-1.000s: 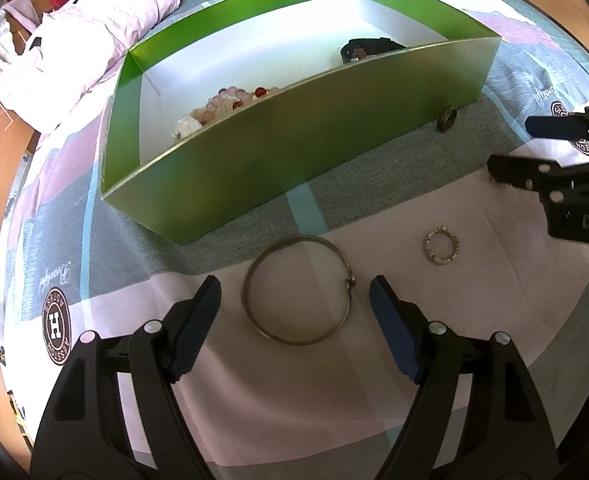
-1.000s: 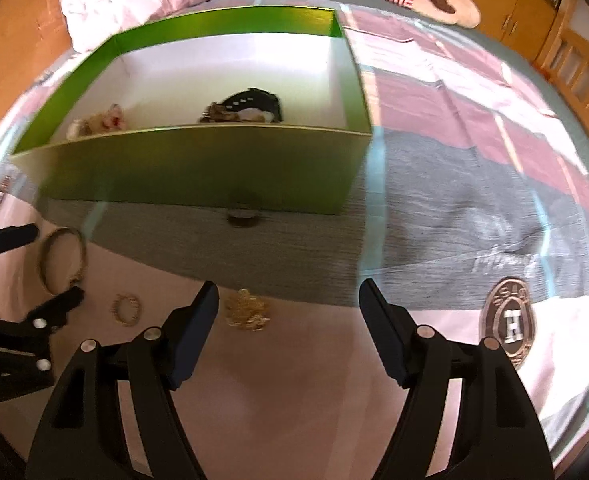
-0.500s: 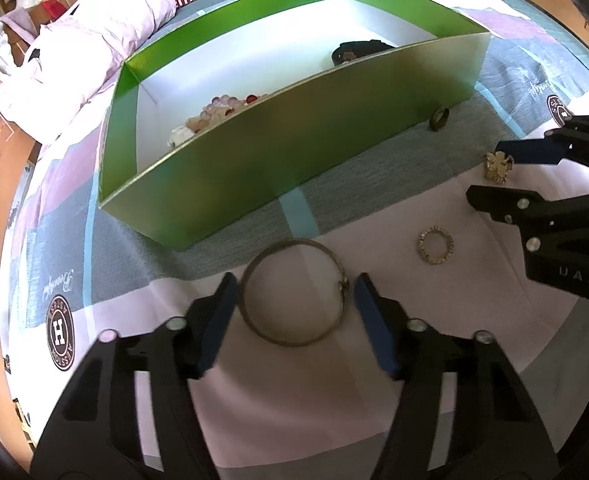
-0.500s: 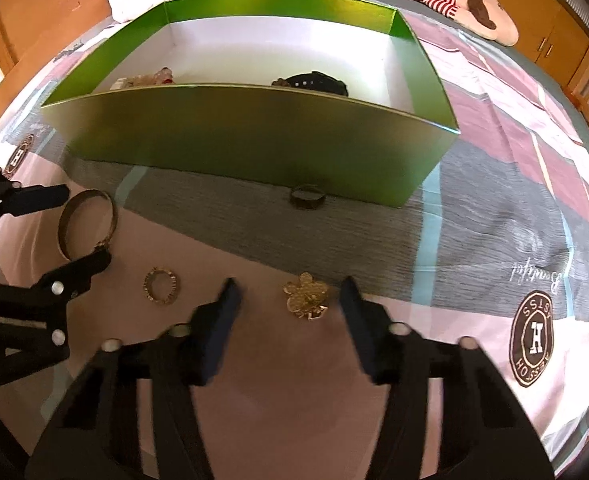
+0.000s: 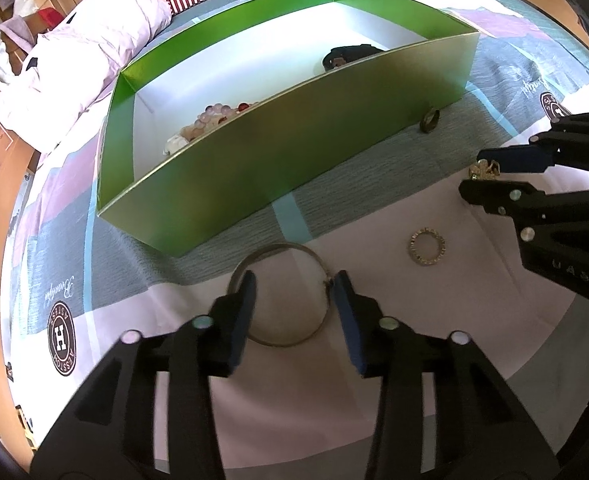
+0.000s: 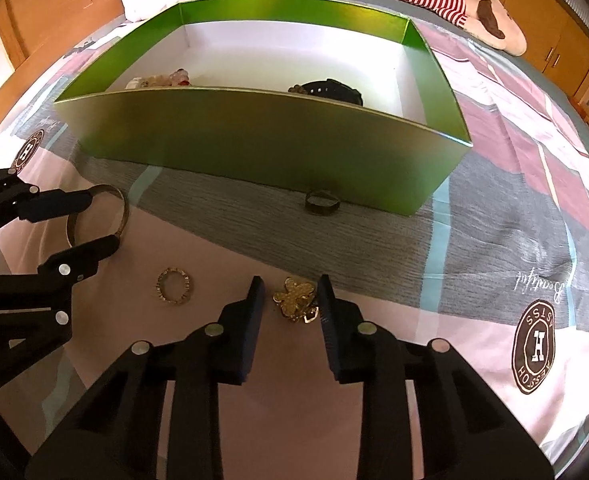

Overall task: Organize jewelry
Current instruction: 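Close the left tool on the silver bangle while the right closes on the gold brooch, then carry the bangle and brooch over the box and open both tools to drop them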

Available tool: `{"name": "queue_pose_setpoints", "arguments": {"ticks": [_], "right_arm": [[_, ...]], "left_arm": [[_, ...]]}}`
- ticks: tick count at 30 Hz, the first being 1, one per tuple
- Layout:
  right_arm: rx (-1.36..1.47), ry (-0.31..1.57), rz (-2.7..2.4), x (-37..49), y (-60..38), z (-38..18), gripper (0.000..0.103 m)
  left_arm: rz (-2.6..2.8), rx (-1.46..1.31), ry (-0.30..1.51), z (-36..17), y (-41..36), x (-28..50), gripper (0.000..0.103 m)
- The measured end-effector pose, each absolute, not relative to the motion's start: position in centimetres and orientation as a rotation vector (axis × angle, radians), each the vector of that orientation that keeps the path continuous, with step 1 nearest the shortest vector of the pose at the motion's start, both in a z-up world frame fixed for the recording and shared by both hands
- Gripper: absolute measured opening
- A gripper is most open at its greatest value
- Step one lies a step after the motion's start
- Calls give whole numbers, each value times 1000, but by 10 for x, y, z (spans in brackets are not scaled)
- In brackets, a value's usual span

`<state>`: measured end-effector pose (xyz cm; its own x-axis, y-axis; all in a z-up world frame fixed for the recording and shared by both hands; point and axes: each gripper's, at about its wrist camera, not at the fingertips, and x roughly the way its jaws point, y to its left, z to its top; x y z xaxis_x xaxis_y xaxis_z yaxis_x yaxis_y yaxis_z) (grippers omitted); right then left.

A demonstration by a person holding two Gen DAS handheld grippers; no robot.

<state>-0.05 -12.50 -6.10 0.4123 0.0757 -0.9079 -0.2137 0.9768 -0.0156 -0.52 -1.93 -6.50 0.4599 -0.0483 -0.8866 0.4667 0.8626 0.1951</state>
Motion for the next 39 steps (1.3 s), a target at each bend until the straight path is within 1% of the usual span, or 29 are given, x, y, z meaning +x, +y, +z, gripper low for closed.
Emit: {"name": "queue_pose_setpoints", "arguments": {"ticks": [1, 2, 3, 5, 9, 10, 11, 12, 13, 14, 15, 17, 18, 20, 22, 25, 26, 27, 28, 29, 30, 39], "right_arm": [[-126, 1136, 190, 0, -126, -61, 39], [-119, 1135, 194, 1, -128, -60, 49], [-113, 1132, 198, 2, -129, -60, 51], [-111, 1138, 201, 2, -130, -62, 51], [-118, 1127, 205, 3, -129, -63, 51], [-120, 1126, 209, 1, -127, -63, 50], [-119, 1126, 214, 2, -126, -63, 44], [-118, 1128, 218, 2, -125, -63, 36], [-115, 1126, 224, 2, -125, -63, 32], [-112, 1128, 231, 3, -125, -62, 25], [-107, 1130, 233, 3, -125, -62, 25], [-102, 1130, 232, 3, -126, -62, 25], [-100, 1130, 232, 3, -126, -62, 24], [-94, 1129, 232, 2, -127, -61, 24], [-86, 1125, 230, 1, -128, -60, 24], [-76, 1120, 227, 2, -131, -57, 24], [-75, 1122, 227, 2, -131, -58, 24], [-75, 1127, 228, 2, -132, -58, 24], [-77, 1129, 228, 1, -132, -59, 24], [-79, 1134, 229, 1, -131, -60, 24], [-81, 1136, 230, 0, -131, -60, 24], [-92, 1139, 232, 4, -128, -62, 24]], "left_arm": [[-329, 448, 1052, -65, -19, -6, 48], [-329, 448, 1053, -65, -19, -5, 48], [-331, 448, 1055, -65, -20, -5, 49], [-331, 450, 1056, -66, -20, -3, 53], [-330, 445, 1059, -67, -20, -3, 56], [-331, 438, 1060, -68, -19, -2, 56], [-333, 432, 1063, -68, -19, -1, 56], [-335, 428, 1065, -69, -18, 1, 56], [-336, 424, 1065, -70, -17, 2, 56], [-341, 422, 1065, -70, -17, 2, 53], [-347, 418, 1067, -70, -17, 2, 51], [-368, 397, 1074, -69, -17, 3, 37], [-371, 389, 1077, -69, -16, 3, 34], [-374, 374, 1083, -69, -14, 5, 22], [-394, 338, 1101, -69, -10, 8, 14], [-415, 302, 1105, -63, -4, 10, 14], [-428, 294, 1103, -61, -3, 10, 18], [-446, 287, 1102, -59, -1, 10, 24], [-448, 285, 1097, -57, 0, 10, 40], [-442, 283, 1087, -55, 2, 9, 50], [-443, 279, 1085, -53, 4, 10, 51], [-400, 281, 1133, -70, 5, 19, 52]]}}
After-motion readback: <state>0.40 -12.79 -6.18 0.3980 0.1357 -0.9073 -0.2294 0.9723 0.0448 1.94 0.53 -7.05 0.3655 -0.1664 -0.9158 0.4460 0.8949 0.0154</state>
